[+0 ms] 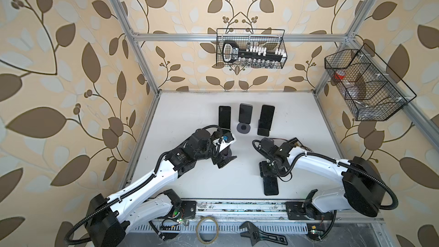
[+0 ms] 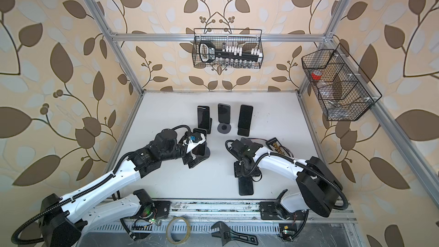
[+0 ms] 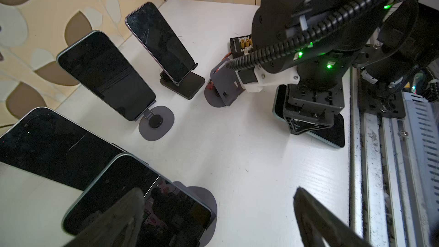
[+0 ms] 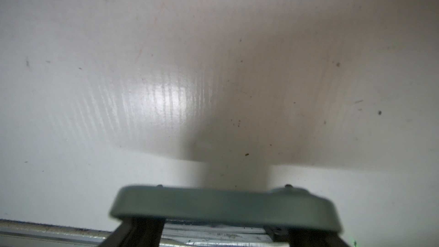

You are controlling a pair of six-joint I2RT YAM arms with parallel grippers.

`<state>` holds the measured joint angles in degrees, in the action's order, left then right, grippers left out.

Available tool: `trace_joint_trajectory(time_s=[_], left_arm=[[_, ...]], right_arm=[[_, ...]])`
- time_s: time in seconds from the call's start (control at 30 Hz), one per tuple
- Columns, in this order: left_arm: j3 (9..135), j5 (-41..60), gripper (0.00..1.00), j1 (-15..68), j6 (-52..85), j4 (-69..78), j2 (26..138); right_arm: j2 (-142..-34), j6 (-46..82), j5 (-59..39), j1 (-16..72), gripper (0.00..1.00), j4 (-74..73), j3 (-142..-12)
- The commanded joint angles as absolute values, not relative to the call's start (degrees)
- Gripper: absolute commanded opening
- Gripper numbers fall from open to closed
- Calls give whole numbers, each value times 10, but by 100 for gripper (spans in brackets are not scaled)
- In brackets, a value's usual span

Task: Remove the phone from the phone stand

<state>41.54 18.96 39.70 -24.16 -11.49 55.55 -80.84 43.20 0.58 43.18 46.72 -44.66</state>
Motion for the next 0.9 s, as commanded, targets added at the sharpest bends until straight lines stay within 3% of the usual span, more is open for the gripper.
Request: trace_joint_trajectory(time_s=[0.0,0.87], left_arm=[[426,188,98,402,-256,-113,547],[427,184,98,404,-259,-117,549]], right_arm=[[-797,424,10,424,58,466,-437],[-767,390,26,369,59,477,-411]])
